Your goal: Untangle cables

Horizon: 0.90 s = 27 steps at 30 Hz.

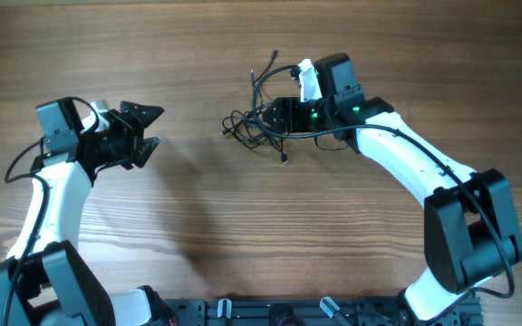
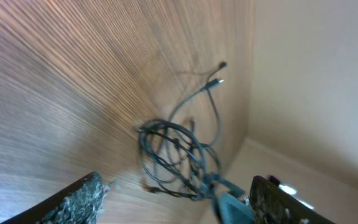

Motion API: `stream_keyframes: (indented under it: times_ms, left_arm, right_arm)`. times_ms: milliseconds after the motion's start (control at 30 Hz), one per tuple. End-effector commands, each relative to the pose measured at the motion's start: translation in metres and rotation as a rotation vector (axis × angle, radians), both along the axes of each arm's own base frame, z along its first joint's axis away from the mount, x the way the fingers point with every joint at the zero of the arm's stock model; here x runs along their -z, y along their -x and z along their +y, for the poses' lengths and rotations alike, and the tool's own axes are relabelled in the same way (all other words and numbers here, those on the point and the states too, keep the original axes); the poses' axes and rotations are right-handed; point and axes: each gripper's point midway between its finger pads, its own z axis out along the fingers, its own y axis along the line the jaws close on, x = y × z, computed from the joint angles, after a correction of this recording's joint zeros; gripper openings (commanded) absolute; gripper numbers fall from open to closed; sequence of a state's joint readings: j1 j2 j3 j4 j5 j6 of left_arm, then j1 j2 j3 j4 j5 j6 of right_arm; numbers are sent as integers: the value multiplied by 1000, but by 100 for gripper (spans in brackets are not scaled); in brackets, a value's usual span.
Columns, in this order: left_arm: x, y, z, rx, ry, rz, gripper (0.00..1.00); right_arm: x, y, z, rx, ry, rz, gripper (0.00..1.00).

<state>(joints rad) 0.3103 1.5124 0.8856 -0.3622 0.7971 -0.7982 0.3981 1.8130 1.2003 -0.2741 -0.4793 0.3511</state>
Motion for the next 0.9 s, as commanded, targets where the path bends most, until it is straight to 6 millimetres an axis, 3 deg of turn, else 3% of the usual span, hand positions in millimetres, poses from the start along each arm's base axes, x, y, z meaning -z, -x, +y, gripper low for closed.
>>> stream_keyframes:
  times_ms: [0, 67, 133, 167, 267, 333, 367, 433, 467, 567, 700, 733, 800, 867]
  left_arm:
    - [-7, -9, -13, 142, -185, -156, 77]
    - [-3, -13, -29, 172, -247, -160, 73]
    - [4, -12, -43, 197, -303, -147, 70]
    - [6, -12, -50, 214, -319, -143, 63]
    - [18, -11, -81, 307, -373, -161, 49]
    - [18, -15, -99, 389, -411, -236, 46]
    - [17, -20, -107, 408, -426, -276, 47]
    - [13, -32, -113, 400, -456, -337, 54]
    - [15, -37, -111, 385, -482, -344, 61]
    - [30, -41, -114, 388, -503, -322, 66]
    - [57, -37, -126, 431, -496, -274, 67]
    - [60, -38, -126, 432, -496, -270, 58]
    - [66, -37, -126, 436, -495, -255, 33]
    - [72, -33, -125, 443, -494, -231, 21]
  right_arm:
    - [-20, 1, 16, -116, -138, -30, 86]
    - [-39, -9, 14, -78, -224, -13, 91]
    - [-41, -16, 6, -17, -248, 23, 89]
    - [-39, -18, 2, 1, -250, 37, 87]
    - [-27, -13, -10, 33, -206, 90, 72]
    - [-12, -14, -21, 90, -135, 115, 55]
    - [-6, -14, -27, 116, -102, 122, 38]
    - [1, -13, -30, 131, -85, 129, 24]
    - [2, -12, -30, 131, -84, 134, 22]
    - [6, -6, -25, 119, -78, 148, 13]
    - [9, 6, -14, 89, -65, 172, 13]
    - [10, 8, -12, 82, -62, 177, 13]
    - [14, 14, -9, 76, -46, 193, 14]
    - [16, 18, -9, 75, -34, 209, 16]
